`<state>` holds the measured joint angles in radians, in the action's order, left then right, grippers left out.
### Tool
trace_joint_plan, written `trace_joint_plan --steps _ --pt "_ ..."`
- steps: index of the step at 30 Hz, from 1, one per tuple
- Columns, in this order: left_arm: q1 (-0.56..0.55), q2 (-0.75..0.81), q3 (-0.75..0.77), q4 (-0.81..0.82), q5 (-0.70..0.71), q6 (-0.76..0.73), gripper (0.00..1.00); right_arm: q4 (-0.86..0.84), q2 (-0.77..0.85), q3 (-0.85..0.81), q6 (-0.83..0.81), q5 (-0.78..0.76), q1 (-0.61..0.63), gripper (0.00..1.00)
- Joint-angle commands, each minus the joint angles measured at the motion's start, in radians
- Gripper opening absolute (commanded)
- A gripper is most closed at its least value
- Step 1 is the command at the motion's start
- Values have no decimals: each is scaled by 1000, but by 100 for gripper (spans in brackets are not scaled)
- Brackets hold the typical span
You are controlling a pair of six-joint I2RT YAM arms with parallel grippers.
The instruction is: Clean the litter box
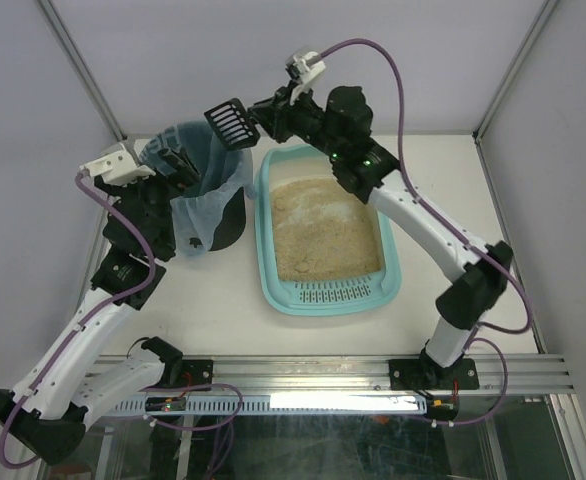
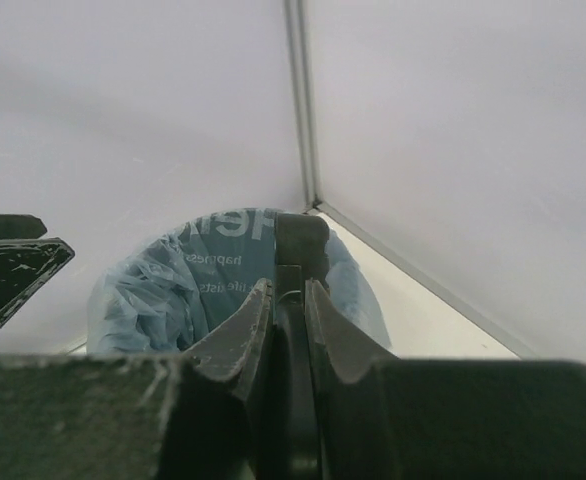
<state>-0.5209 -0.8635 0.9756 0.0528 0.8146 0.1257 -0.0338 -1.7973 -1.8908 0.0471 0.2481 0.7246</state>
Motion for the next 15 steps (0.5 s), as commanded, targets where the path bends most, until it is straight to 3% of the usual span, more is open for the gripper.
trace_joint_plan --steps 1,8,12,15 --pt "12 46 6 46 -212 21 99 -2 295 130 40 -229 -1 0" --pt "-81 -104 188 -258 -369 85 93 313 592 372 80 -546 -29 0" --pt "-262 -159 212 -409 -256 125 90 458 650 451 169 -540 -97 0" --pt "-355 -219 219 -524 -237 238 87 539 617 459 196 -487 -135 0"
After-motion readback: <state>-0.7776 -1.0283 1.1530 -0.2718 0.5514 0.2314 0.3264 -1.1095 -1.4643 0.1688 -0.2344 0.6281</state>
